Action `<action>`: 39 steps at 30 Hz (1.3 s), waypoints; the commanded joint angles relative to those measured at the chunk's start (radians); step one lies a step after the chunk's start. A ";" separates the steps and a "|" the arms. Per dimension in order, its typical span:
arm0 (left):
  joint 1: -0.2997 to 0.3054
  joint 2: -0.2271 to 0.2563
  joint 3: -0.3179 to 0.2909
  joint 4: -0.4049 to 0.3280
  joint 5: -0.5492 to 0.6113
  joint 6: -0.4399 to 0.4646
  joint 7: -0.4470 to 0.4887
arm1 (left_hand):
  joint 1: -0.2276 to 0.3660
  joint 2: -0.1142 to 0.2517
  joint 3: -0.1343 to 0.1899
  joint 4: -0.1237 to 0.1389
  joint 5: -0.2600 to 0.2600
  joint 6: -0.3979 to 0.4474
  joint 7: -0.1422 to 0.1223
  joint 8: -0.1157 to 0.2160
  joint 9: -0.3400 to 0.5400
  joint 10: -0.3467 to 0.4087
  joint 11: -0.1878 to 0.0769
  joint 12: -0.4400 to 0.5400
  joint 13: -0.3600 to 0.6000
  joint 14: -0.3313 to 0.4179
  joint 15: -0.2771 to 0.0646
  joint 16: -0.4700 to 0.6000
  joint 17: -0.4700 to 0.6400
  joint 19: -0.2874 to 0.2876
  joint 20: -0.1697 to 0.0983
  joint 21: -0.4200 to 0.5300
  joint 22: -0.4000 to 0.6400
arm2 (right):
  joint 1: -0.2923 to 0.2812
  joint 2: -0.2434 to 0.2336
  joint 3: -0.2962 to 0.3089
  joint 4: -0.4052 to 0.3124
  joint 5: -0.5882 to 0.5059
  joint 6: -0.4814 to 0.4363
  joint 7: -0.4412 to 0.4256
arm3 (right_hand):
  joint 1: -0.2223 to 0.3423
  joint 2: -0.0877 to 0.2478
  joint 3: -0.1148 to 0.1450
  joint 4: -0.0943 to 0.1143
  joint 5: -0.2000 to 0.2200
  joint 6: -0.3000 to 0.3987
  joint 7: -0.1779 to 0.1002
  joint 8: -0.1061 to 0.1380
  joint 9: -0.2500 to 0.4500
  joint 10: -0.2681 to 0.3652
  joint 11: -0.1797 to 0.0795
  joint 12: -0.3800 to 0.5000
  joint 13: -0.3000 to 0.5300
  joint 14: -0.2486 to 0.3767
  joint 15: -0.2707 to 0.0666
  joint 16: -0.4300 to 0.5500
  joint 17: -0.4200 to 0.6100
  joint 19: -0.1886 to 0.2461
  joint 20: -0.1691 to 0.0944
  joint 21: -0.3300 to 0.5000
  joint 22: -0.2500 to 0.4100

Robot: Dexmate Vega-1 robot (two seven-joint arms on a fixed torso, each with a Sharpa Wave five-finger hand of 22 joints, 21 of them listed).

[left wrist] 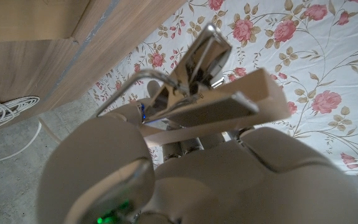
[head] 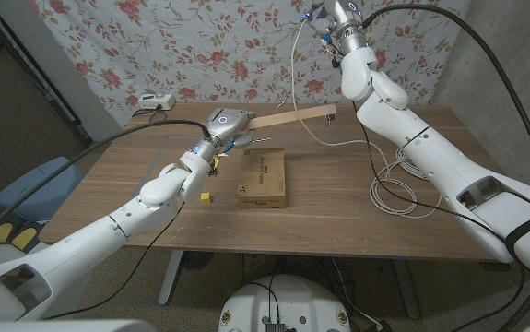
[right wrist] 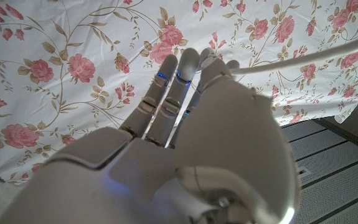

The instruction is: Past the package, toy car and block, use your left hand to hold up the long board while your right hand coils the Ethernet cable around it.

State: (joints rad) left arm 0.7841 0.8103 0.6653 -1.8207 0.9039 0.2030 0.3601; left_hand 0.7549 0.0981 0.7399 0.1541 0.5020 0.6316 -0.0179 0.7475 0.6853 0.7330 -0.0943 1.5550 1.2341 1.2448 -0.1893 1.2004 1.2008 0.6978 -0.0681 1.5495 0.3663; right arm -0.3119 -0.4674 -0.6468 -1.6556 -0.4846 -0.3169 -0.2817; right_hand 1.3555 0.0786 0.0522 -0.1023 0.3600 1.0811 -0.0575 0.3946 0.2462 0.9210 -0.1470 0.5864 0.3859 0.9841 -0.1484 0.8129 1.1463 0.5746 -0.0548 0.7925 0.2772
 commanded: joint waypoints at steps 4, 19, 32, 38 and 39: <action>0.033 0.004 -0.036 -0.040 -0.070 -0.022 -0.021 | -0.048 0.048 0.008 0.000 0.008 0.005 -0.002 0.010 -0.001 -0.003 0.002 0.002 0.001 0.000 0.004 -0.004 0.007 -0.004 -0.014 0.002 0.002 | 0.197 0.025 -0.054 0.191 0.129 -0.040 0.201 | 0.002 0.007 -0.012 0.000 0.008 0.006 0.000 -0.007 0.002 0.138 0.055 0.004 0.086 0.010 -0.077 -0.014 0.005 -0.009 -0.125 0.011 0.000; 0.142 0.038 -0.149 -0.144 -0.239 -0.032 -0.024 | -0.049 0.047 0.008 0.000 0.011 0.003 -0.001 0.017 -0.004 -0.004 0.003 0.003 0.001 -0.001 0.008 -0.010 0.005 -0.005 -0.012 0.001 -0.002 | 0.391 0.072 -0.171 0.589 0.285 -0.062 0.491 | 0.006 0.007 -0.026 0.001 0.019 0.013 -0.001 -0.013 0.000 0.132 0.057 -0.004 0.091 0.006 -0.077 -0.035 0.008 -0.029 -0.132 0.015 -0.007; 0.177 0.049 -0.218 -0.184 -0.366 -0.054 -0.058 | -0.048 0.047 0.007 -0.001 0.012 0.001 -0.001 0.024 -0.005 -0.004 0.004 0.003 0.001 0.001 0.010 -0.014 0.002 -0.006 -0.011 0.003 -0.001 | 0.369 0.015 -0.190 0.675 0.360 -0.147 0.517 | 0.010 0.009 -0.037 0.002 0.029 0.010 -0.008 -0.020 -0.001 0.120 0.059 -0.014 0.094 -0.002 -0.077 -0.053 0.010 -0.041 -0.136 0.019 -0.014; 0.169 0.027 -0.237 -0.152 -0.428 -0.110 -0.030 | -0.048 0.047 0.007 -0.002 0.012 0.001 0.001 0.028 -0.006 -0.003 0.004 0.003 0.001 -0.001 0.010 -0.015 0.006 -0.005 -0.011 0.003 -0.004 | 0.359 0.002 -0.201 0.712 0.398 -0.155 0.556 | 0.011 0.010 -0.041 0.003 0.032 0.011 -0.008 -0.022 0.000 0.122 0.058 -0.015 0.095 -0.002 -0.077 -0.057 0.013 -0.042 -0.135 0.021 -0.017; 0.165 0.020 -0.239 -0.141 -0.440 -0.124 -0.022 | -0.048 0.047 0.007 -0.002 0.012 0.001 0.000 0.029 -0.005 -0.003 0.006 0.003 0.001 0.001 0.010 -0.015 0.004 -0.007 -0.011 0.005 0.001 | 0.361 0.003 -0.205 0.723 0.404 -0.149 0.568 | 0.012 0.010 -0.042 0.003 0.033 0.012 -0.008 -0.022 0.000 0.123 0.058 -0.016 0.094 -0.002 -0.077 -0.058 0.014 -0.043 -0.134 0.022 -0.017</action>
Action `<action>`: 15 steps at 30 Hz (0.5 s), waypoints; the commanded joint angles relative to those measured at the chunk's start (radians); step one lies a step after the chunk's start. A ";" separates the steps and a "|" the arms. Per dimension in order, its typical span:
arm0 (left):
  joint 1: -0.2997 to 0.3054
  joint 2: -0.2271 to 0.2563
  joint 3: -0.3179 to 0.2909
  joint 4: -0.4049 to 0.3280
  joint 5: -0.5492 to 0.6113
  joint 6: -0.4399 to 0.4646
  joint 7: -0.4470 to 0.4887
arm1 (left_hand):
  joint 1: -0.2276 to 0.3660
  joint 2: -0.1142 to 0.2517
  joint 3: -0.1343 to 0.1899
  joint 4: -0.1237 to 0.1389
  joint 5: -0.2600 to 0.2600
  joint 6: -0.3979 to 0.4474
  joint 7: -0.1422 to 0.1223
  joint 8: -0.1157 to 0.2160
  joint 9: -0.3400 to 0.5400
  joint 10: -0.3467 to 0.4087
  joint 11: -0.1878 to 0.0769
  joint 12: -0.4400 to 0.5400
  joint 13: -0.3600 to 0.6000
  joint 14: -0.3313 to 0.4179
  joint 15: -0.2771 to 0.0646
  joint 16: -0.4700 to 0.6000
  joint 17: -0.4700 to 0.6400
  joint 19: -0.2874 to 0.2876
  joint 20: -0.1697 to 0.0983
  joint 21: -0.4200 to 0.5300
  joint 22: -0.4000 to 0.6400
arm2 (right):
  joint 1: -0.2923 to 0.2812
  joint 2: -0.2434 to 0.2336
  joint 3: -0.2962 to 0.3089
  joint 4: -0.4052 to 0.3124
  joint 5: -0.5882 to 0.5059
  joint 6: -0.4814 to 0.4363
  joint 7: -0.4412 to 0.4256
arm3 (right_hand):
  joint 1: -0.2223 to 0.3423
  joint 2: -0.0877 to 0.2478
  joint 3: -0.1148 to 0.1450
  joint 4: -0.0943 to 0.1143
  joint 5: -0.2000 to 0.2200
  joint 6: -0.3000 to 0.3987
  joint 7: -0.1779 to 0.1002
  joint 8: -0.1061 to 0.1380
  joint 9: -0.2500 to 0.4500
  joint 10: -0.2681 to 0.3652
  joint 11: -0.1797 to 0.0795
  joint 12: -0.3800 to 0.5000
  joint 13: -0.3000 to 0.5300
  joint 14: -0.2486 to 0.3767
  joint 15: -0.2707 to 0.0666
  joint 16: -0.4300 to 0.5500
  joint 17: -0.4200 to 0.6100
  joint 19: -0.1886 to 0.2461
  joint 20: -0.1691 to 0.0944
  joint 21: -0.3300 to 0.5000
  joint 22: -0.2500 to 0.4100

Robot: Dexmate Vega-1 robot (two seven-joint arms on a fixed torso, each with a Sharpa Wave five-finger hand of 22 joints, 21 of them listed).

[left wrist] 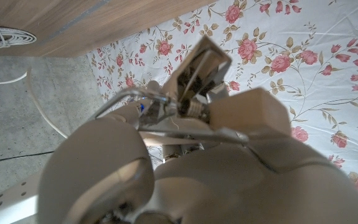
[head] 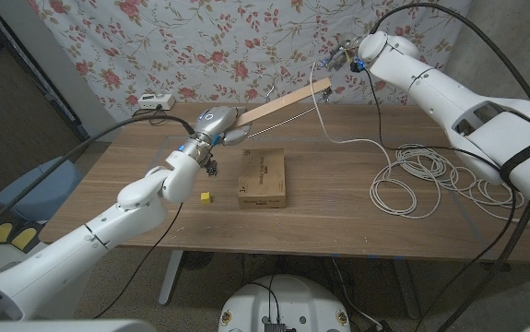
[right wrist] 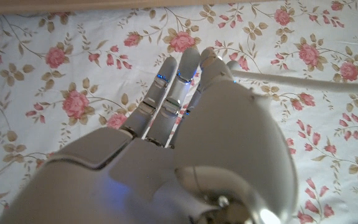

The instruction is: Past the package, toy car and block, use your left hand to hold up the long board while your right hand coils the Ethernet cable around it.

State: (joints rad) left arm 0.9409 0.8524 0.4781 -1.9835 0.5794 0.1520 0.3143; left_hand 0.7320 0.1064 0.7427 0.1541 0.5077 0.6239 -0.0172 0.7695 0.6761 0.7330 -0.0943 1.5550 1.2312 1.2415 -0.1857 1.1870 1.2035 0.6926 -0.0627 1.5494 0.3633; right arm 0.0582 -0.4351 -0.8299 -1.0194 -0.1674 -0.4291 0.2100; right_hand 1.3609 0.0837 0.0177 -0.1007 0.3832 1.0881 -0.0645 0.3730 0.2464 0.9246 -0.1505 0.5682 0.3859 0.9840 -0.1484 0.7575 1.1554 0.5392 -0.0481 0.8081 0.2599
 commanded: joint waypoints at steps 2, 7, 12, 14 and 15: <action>0.000 -0.036 -0.053 0.044 -0.135 -0.101 0.039 | -0.025 0.039 0.004 -0.002 0.006 0.007 -0.001 0.008 0.003 -0.003 0.006 0.003 0.004 0.005 0.004 0.000 0.005 0.000 -0.016 0.003 0.000 | -0.006 -0.024 -0.032 0.114 0.095 -0.018 0.093 | 0.007 0.006 -0.010 0.002 0.012 0.007 0.001 -0.001 -0.001 0.122 0.063 0.002 0.095 0.000 -0.077 -0.004 0.006 -0.007 -0.140 0.008 -0.001; -0.023 -0.081 -0.050 0.114 -0.171 -0.177 0.099 | -0.025 0.040 0.003 -0.002 0.006 0.005 -0.002 0.011 0.002 -0.003 0.006 0.003 0.004 0.005 0.000 0.003 0.011 0.001 -0.017 0.004 -0.001 | -0.015 -0.010 -0.039 0.160 0.120 0.020 0.101 | 0.010 0.008 -0.013 0.002 0.015 0.008 0.003 -0.003 -0.001 0.125 0.065 -0.001 0.092 0.004 -0.077 -0.006 0.009 -0.007 -0.138 0.011 -0.004; -0.056 -0.132 -0.035 0.185 -0.185 -0.221 0.148 | -0.024 0.041 0.003 -0.002 0.006 0.003 0.000 0.014 0.000 -0.004 0.004 0.003 0.004 0.009 0.001 -0.004 -0.002 0.003 -0.018 0.005 0.000 | -0.030 -0.001 -0.040 0.189 0.139 0.059 0.095 | 0.013 0.010 -0.017 0.002 0.018 0.010 0.008 -0.005 -0.002 0.132 0.070 -0.002 0.090 0.009 -0.077 -0.009 0.012 -0.006 -0.137 0.015 -0.007; -0.069 -0.145 -0.027 0.203 -0.183 -0.215 0.152 | -0.024 0.041 0.003 -0.003 0.006 0.001 0.000 0.015 0.001 -0.003 0.003 0.003 0.004 0.011 -0.001 -0.003 0.000 0.003 -0.019 0.006 -0.001 | -0.034 0.003 -0.039 0.204 0.148 0.075 0.099 | 0.014 0.010 -0.019 0.002 0.020 0.011 0.009 -0.006 -0.002 0.132 0.070 -0.003 0.090 0.011 -0.077 -0.011 0.013 -0.006 -0.136 0.016 -0.008; -0.078 -0.152 -0.022 0.214 -0.183 -0.215 0.154 | -0.024 0.041 0.003 -0.003 0.006 0.001 0.000 0.015 0.001 -0.003 0.003 0.003 0.004 0.011 0.000 -0.003 0.000 0.004 -0.019 0.006 -0.001 | -0.038 0.001 -0.040 0.204 0.150 0.081 0.098 | 0.015 0.011 -0.019 0.002 0.020 0.010 0.009 -0.007 -0.002 0.131 0.071 -0.003 0.091 0.011 -0.077 -0.011 0.014 -0.006 -0.136 0.017 -0.008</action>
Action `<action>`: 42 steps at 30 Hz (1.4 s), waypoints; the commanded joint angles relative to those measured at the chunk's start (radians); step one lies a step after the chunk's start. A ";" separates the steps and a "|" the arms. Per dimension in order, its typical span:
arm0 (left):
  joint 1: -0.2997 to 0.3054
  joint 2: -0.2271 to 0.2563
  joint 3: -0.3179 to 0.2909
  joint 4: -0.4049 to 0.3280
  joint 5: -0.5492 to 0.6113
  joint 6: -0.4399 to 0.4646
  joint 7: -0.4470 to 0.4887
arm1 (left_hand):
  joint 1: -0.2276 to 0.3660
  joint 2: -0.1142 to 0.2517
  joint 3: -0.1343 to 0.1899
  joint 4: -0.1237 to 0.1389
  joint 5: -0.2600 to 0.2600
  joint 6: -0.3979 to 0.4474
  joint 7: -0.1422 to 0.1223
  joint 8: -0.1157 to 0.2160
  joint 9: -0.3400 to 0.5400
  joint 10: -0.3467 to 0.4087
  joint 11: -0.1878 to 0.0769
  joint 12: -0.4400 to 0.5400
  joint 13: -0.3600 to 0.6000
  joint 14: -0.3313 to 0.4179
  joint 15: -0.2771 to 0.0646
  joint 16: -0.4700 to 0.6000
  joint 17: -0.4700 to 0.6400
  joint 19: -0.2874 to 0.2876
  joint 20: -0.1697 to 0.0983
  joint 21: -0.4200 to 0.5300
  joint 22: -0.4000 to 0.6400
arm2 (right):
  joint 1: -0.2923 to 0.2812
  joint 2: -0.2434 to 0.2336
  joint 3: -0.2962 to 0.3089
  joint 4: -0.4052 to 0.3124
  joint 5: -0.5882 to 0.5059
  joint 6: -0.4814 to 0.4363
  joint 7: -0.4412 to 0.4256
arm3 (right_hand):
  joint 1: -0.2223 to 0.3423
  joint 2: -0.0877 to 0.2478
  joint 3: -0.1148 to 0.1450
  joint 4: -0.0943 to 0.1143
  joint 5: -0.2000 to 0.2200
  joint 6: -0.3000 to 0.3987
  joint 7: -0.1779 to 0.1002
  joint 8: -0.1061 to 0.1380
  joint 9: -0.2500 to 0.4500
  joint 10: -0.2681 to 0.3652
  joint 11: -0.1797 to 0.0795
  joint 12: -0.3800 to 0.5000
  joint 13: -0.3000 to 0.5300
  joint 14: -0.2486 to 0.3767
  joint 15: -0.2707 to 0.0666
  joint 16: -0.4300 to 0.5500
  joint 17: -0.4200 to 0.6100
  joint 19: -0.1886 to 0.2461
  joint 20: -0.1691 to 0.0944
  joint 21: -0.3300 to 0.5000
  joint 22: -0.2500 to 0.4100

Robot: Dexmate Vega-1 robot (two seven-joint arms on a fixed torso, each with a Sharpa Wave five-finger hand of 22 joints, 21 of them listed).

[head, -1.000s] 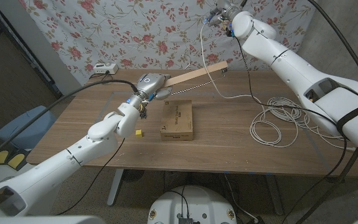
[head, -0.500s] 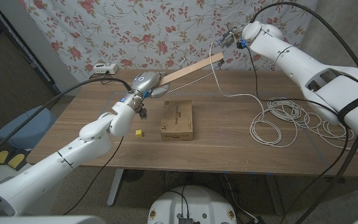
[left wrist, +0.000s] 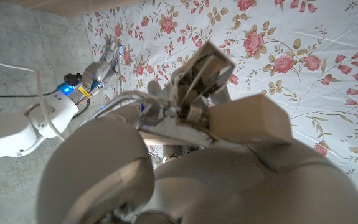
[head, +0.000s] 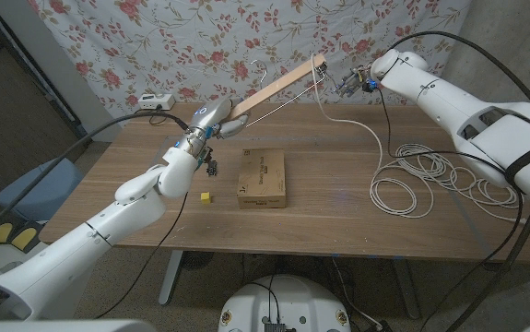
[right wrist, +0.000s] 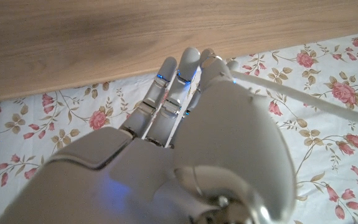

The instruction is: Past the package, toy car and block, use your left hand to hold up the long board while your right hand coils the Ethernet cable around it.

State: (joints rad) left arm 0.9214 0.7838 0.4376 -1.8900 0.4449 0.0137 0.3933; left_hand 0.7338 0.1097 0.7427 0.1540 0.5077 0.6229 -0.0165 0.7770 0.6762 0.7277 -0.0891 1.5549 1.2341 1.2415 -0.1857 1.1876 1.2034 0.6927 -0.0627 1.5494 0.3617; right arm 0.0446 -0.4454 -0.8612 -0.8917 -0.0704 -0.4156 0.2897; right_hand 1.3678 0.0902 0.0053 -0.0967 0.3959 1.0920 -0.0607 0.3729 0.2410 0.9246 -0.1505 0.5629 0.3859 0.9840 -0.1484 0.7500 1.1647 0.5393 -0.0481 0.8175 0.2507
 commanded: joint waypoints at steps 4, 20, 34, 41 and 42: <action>-0.087 -0.101 0.032 0.152 -0.060 -0.069 0.064 | -0.026 0.038 0.002 -0.003 0.005 0.000 0.000 0.009 0.000 0.004 0.000 0.004 0.001 0.012 -0.002 -0.002 0.004 0.006 -0.021 0.006 0.000 | -0.055 -0.003 0.004 0.051 0.072 0.074 0.008 | 0.009 0.006 -0.010 -0.002 0.009 0.009 0.007 -0.008 0.003 0.134 0.071 0.002 0.092 0.016 -0.076 -0.005 0.007 -0.008 -0.135 0.009 -0.001; -0.214 -0.081 0.100 0.156 -0.074 0.047 -0.125 | -0.024 0.041 0.001 -0.004 0.002 0.001 0.004 0.016 -0.006 0.006 -0.001 0.004 0.002 0.016 -0.004 0.000 0.010 0.009 -0.024 0.010 0.003 | -0.344 -0.183 0.147 -0.306 0.212 -0.016 -0.110 | 0.014 0.011 -0.021 0.000 0.015 0.008 0.011 -0.016 0.002 0.138 0.075 -0.003 0.094 0.021 -0.076 -0.016 0.010 -0.012 -0.132 0.018 -0.007; -0.299 -0.116 0.174 0.178 0.007 0.120 -0.142 | -0.021 0.046 0.000 -0.006 -0.004 0.000 0.004 0.024 -0.010 0.014 -0.005 0.005 0.002 0.024 -0.005 0.014 0.019 0.020 -0.028 0.017 0.013 | -0.649 -0.360 0.255 -0.769 0.256 -0.152 -0.321 | 0.019 0.012 -0.033 0.000 0.019 0.011 0.014 -0.018 0.007 0.138 0.077 -0.008 0.097 0.023 -0.076 -0.026 0.015 -0.016 -0.132 0.025 -0.013; -0.352 -0.139 0.224 0.212 0.052 0.157 -0.170 | -0.019 0.047 0.000 -0.006 -0.006 -0.001 0.004 0.029 -0.010 0.017 -0.006 0.006 0.002 0.025 -0.007 0.019 0.021 0.026 -0.031 0.016 0.015 | -0.861 -0.380 0.365 -0.954 0.248 -0.137 -0.585 | 0.022 0.014 -0.037 0.001 0.021 0.012 0.013 -0.019 0.009 0.139 0.078 -0.010 0.098 0.026 -0.076 -0.029 0.018 -0.019 -0.134 0.027 -0.016; -0.359 -0.141 0.233 0.217 0.064 0.162 -0.170 | -0.019 0.048 0.000 -0.006 -0.007 -0.001 0.004 0.029 -0.010 0.018 -0.005 0.006 0.002 0.024 -0.007 0.020 0.021 0.025 -0.031 0.016 0.016 | -0.887 -0.380 0.374 -0.977 0.240 -0.138 -0.620 | 0.023 0.014 -0.038 0.000 0.021 0.011 0.014 -0.021 0.009 0.140 0.079 -0.010 0.098 0.023 -0.077 -0.033 0.016 -0.021 -0.134 0.028 -0.017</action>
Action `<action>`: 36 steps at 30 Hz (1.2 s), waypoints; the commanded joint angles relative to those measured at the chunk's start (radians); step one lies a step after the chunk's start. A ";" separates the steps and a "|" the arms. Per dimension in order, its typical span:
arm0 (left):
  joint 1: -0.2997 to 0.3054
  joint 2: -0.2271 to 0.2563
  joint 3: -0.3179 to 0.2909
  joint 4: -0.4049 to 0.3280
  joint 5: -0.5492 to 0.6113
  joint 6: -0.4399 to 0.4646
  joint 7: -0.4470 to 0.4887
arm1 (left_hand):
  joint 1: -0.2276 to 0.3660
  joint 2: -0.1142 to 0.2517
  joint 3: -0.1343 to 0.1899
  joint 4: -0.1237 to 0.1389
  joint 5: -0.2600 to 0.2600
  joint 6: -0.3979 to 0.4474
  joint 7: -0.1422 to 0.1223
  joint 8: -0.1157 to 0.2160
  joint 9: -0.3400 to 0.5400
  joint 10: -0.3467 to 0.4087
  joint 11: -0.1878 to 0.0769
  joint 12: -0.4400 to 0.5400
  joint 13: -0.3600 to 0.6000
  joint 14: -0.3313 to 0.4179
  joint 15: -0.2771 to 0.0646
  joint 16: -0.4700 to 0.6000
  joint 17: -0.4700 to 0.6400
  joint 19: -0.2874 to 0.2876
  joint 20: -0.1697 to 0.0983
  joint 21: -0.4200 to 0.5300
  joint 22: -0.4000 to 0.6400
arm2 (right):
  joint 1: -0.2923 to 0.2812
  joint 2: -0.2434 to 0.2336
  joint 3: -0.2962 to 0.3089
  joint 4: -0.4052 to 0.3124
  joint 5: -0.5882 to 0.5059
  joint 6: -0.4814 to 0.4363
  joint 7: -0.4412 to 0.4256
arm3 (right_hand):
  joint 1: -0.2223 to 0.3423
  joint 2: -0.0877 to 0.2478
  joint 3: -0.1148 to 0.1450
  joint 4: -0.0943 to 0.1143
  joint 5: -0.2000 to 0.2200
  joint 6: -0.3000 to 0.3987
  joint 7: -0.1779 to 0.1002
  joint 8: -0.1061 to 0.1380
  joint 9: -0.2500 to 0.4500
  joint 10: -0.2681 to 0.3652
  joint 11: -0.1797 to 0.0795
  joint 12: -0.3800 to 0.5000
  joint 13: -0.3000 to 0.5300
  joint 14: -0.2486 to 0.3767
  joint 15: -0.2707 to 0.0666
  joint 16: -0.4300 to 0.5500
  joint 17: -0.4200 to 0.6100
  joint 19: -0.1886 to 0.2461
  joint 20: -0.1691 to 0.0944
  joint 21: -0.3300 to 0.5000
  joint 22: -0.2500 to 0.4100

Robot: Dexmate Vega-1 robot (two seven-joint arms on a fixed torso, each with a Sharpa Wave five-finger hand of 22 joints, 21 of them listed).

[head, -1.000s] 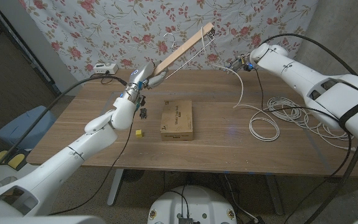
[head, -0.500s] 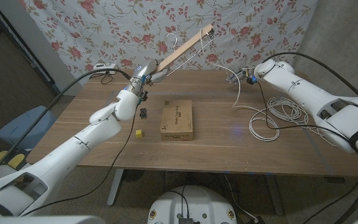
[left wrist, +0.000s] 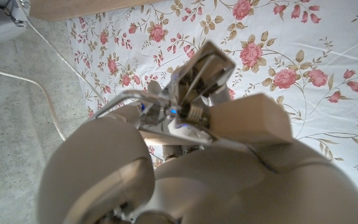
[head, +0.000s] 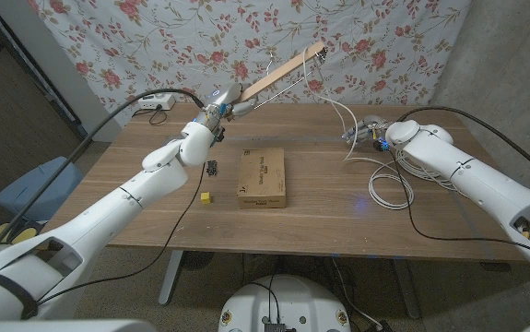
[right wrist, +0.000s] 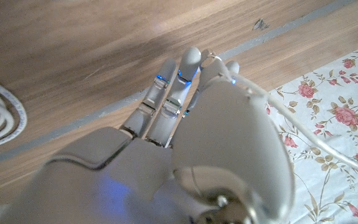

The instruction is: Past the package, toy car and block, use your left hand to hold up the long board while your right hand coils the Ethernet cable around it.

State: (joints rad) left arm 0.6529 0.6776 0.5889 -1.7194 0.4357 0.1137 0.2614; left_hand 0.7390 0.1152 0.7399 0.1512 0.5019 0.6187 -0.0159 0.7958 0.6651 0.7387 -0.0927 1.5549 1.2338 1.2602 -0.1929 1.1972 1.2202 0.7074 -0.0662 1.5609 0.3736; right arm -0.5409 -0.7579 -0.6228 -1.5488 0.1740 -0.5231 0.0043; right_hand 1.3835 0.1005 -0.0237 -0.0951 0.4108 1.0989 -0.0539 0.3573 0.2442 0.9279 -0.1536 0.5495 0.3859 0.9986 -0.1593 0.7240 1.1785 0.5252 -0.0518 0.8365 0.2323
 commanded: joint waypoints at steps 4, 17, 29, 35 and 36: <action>-0.113 -0.046 0.102 0.069 0.090 0.064 -0.041 | -0.024 0.042 0.002 -0.004 -0.002 0.005 0.004 0.012 0.000 0.008 -0.001 0.006 0.002 0.005 -0.002 0.013 0.005 0.012 -0.028 0.004 0.003 | -0.384 -0.070 0.162 -0.400 -0.038 -0.047 -0.441 | 0.009 0.005 -0.012 -0.001 0.008 0.006 0.007 -0.005 0.007 0.137 0.082 0.002 0.099 0.011 -0.065 -0.008 0.003 -0.007 -0.131 0.011 0.000; -0.160 -0.055 0.129 0.118 0.098 0.028 -0.050 | -0.022 0.043 0.001 -0.004 -0.008 0.003 0.003 0.017 -0.006 0.007 -0.003 0.006 0.003 0.001 -0.006 0.023 0.006 0.013 -0.029 0.002 0.008 | -0.539 0.017 0.144 -0.536 -0.240 -0.127 -0.750 | 0.014 0.008 -0.021 0.000 0.011 0.009 0.005 -0.008 0.010 0.139 0.078 0.000 0.104 0.016 -0.066 -0.013 0.009 -0.010 -0.133 0.018 -0.004; -0.216 -0.060 0.165 0.156 0.125 0.022 -0.108 | -0.020 0.044 0.000 -0.004 -0.012 0.002 0.003 0.022 -0.008 0.008 -0.003 0.006 0.003 -0.003 -0.001 0.031 0.007 0.014 -0.030 0.001 0.010 | -0.622 0.222 0.067 -0.502 -0.544 -0.249 -1.116 | 0.018 0.012 -0.032 0.001 0.014 0.012 0.000 -0.012 0.011 0.137 0.071 -0.008 0.105 0.018 -0.067 -0.024 0.009 -0.011 -0.137 0.026 -0.008; -0.247 -0.070 0.190 0.177 0.157 0.032 -0.131 | -0.020 0.044 -0.001 -0.005 -0.013 0.002 0.003 0.024 -0.010 0.008 -0.002 0.006 0.003 -0.007 -0.003 0.034 0.008 0.013 -0.031 0.000 0.010 | -0.720 0.401 0.139 -0.463 -0.822 -0.169 -1.121 | 0.019 0.013 -0.037 0.002 0.015 0.014 -0.003 -0.015 0.010 0.136 0.067 -0.012 0.104 0.018 -0.067 -0.031 0.007 -0.010 -0.141 0.031 -0.010; -0.252 -0.073 0.193 0.183 0.158 0.030 -0.136 | -0.020 0.044 -0.001 -0.005 -0.013 0.001 0.002 0.024 -0.011 0.009 -0.003 0.006 0.003 -0.007 -0.004 0.035 0.008 0.012 -0.031 0.001 0.012 | -0.729 0.417 0.144 -0.461 -0.855 -0.156 -1.121 | 0.019 0.013 -0.038 0.003 0.015 0.013 -0.003 -0.015 0.009 0.138 0.068 -0.012 0.103 0.018 -0.067 -0.032 0.006 -0.011 -0.141 0.031 -0.010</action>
State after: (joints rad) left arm 0.4535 0.6189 0.7435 -1.5759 0.5565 0.1398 0.1693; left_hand 0.7392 0.1154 0.7387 0.1499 0.4904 0.6149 -0.0158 0.8113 0.6529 0.7405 -0.0946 1.5549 1.2337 1.2559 -0.1966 1.2211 1.2246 0.7126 -0.0717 1.5607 0.3831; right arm -1.1402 -0.5736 -0.5240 -2.0485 -0.3062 -0.7274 -0.9788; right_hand 1.4012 0.1064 -0.0540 -0.0925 0.4220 1.1097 -0.0537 0.3435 0.2505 0.9281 -0.1537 0.5369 0.4219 1.0075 -0.1611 0.6951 1.1849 0.5139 -0.0477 0.8585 0.2229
